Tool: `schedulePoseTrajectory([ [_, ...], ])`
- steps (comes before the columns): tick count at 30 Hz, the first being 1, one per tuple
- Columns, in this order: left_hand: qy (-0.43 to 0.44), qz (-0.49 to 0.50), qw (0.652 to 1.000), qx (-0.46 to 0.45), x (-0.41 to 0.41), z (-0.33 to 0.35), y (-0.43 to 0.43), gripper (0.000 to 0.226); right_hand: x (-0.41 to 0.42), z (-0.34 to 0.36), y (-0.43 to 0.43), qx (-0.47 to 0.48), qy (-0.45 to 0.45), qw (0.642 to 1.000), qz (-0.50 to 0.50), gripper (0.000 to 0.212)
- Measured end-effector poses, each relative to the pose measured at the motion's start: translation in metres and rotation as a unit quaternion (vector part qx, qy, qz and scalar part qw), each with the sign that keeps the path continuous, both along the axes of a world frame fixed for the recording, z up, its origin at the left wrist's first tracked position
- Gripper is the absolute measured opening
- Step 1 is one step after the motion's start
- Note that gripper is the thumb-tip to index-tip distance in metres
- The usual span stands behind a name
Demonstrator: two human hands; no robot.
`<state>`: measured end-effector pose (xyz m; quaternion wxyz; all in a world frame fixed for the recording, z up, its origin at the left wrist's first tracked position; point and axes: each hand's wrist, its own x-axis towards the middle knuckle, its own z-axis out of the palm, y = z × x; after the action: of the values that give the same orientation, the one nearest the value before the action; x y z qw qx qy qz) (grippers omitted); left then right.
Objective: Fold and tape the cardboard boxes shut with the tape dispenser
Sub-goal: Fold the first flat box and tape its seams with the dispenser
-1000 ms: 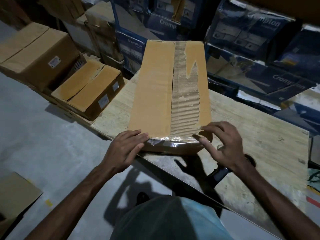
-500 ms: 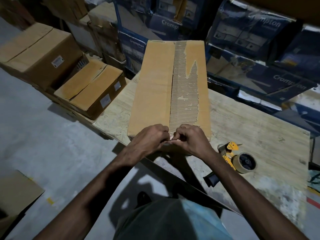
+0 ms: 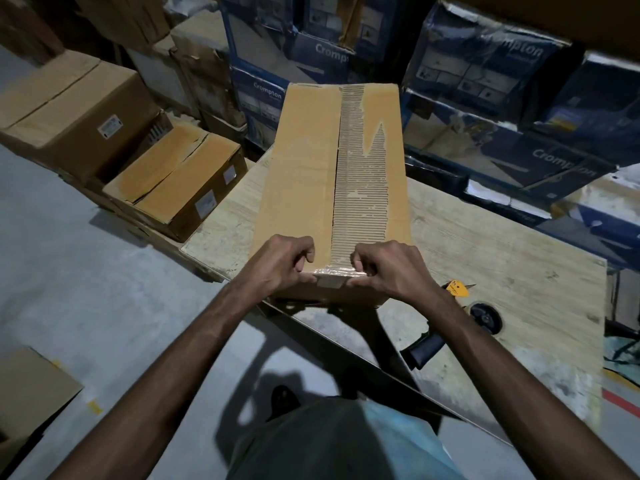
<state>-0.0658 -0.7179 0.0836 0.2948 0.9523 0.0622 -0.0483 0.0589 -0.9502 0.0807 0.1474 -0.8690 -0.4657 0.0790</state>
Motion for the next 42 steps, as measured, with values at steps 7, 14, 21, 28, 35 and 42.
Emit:
schedulePoseTrajectory([
  [7, 0.014, 0.010, 0.996, 0.088, -0.015, 0.005, 0.064, 0.049, 0.023, -0.002, -0.063, 0.012, -0.055, 0.998, -0.038, 0.041],
  [14, 0.045, 0.008, 0.999, 0.030, -0.020, 0.004, 0.080, 0.048, 0.042, -0.008, -0.072, 0.035, 0.106, 0.994, 0.001, 0.040],
  [21, 0.071, 0.038, 0.996, -0.023, -0.019, -0.006, 0.083, 0.046, 0.049, -0.015, -0.068, 0.062, 0.178, 0.981, 0.043, 0.035],
  [28, 0.064, 0.132, 0.970, -0.196, -0.022, -0.004, 0.085, 0.047, 0.031, -0.013, -0.073, 0.121, 0.235, 0.962, -0.065, 0.047],
  [35, 0.053, 0.359, 0.807, -0.467, 0.022, -0.033, 0.067, 0.095, 0.002, -0.035, -0.016, 0.353, 0.241, 0.781, -0.456, 0.061],
  [42, 0.022, 0.382, 0.775, -0.503, 0.018, -0.066, 0.033, 0.092, 0.019, -0.037, -0.007, 0.293, 0.249, 0.834, -0.395, 0.077],
])
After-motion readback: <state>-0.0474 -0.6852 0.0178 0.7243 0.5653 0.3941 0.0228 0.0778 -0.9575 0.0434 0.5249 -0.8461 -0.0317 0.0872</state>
